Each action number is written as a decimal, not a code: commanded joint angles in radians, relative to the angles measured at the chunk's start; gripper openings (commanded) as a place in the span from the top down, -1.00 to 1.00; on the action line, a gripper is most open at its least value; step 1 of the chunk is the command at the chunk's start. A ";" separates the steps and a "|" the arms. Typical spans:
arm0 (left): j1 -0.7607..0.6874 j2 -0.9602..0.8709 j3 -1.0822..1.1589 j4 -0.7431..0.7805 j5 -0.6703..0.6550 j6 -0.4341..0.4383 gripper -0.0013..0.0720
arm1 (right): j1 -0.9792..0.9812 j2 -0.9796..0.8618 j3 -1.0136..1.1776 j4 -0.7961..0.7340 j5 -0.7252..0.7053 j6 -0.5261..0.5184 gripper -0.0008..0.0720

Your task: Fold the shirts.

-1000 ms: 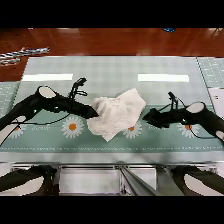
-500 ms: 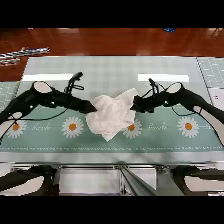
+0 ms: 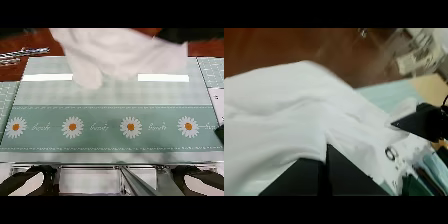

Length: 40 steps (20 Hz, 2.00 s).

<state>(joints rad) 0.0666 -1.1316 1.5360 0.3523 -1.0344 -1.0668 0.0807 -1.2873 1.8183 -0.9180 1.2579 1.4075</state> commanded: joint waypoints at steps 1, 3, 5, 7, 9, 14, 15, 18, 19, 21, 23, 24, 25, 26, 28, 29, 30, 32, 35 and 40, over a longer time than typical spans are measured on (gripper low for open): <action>0.038 0.093 0.216 -0.008 0.017 -0.057 0.92 | -0.009 0.106 0.261 -0.087 0.118 0.021 0.92; 0.039 0.159 0.268 0.051 -0.053 -0.058 0.92 | -0.009 0.205 0.261 -0.105 0.161 0.006 0.91; 0.039 0.243 0.273 0.136 -0.132 -0.092 0.92 | -0.009 0.287 0.261 -0.140 0.251 0.006 0.91; 0.039 0.327 0.273 0.249 -0.214 -0.154 0.92 | -0.009 0.349 0.261 -0.154 0.326 0.010 0.91; 0.039 0.399 0.272 0.324 -0.298 -0.199 0.92 | -0.009 0.408 0.225 -0.159 0.366 0.037 0.91; 0.039 0.490 0.167 0.337 -0.435 -0.248 0.92 | -0.009 0.584 -0.177 -0.154 0.392 0.100 0.91; 0.039 0.491 0.109 0.337 -0.435 -0.248 0.92 | -0.009 0.614 -0.294 -0.145 0.378 0.109 0.91; 0.037 0.477 -0.143 0.337 -0.318 -0.233 0.92 | -0.009 0.660 -0.621 -0.073 0.282 0.105 0.91; 0.031 0.465 -0.264 0.337 -0.228 -0.195 0.92 | -0.009 0.655 -0.726 -0.072 0.227 0.092 0.91; -0.001 0.401 -0.463 0.336 -0.021 -0.174 0.92 | -0.009 0.610 -0.896 -0.097 0.111 0.091 0.91; -0.063 0.269 -0.537 0.336 0.163 -0.097 0.92 | -0.009 0.503 -0.969 -0.129 -0.014 0.087 0.91; -0.093 0.177 -0.519 0.336 0.227 -0.085 0.92 | -0.013 0.431 -0.962 -0.140 -0.070 0.082 0.91; -0.118 0.084 -0.477 0.336 0.264 -0.085 0.92 | -0.032 0.345 -0.941 -0.114 -0.126 0.065 0.91; -0.135 -0.025 -0.407 0.336 0.269 -0.085 0.92 | -0.056 0.260 -0.906 -0.076 -0.156 0.037 0.91; -0.155 -0.235 -0.225 0.336 0.210 -0.086 0.92 | -0.116 0.080 -0.792 0.021 -0.166 -0.014 0.91; -0.163 -0.327 -0.127 0.336 0.169 -0.090 0.92 | -0.140 -0.005 -0.722 0.066 -0.162 -0.036 0.91; -0.166 -0.420 -0.026 0.337 0.126 -0.109 0.92 | -0.157 -0.077 -0.658 0.090 -0.158 -0.040 0.91; -0.167 -0.571 0.124 0.338 0.053 -0.209 0.92 | -0.178 -0.202 -0.545 0.135 -0.156 -0.040 0.91; -0.167 -0.705 0.220 0.336 -0.051 -0.329 0.88 | -0.186 -0.316 -0.459 0.192 -0.172 -0.013 0.82; -0.065 -0.735 0.238 0.364 -0.367 -0.348 -0.42 | -0.270 -0.336 -0.409 0.194 -0.131 0.019 -0.17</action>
<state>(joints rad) -0.0559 -1.8290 1.7378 0.6971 -1.1851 -1.3857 -0.1352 -1.5986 1.3670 -0.7475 1.0916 1.4147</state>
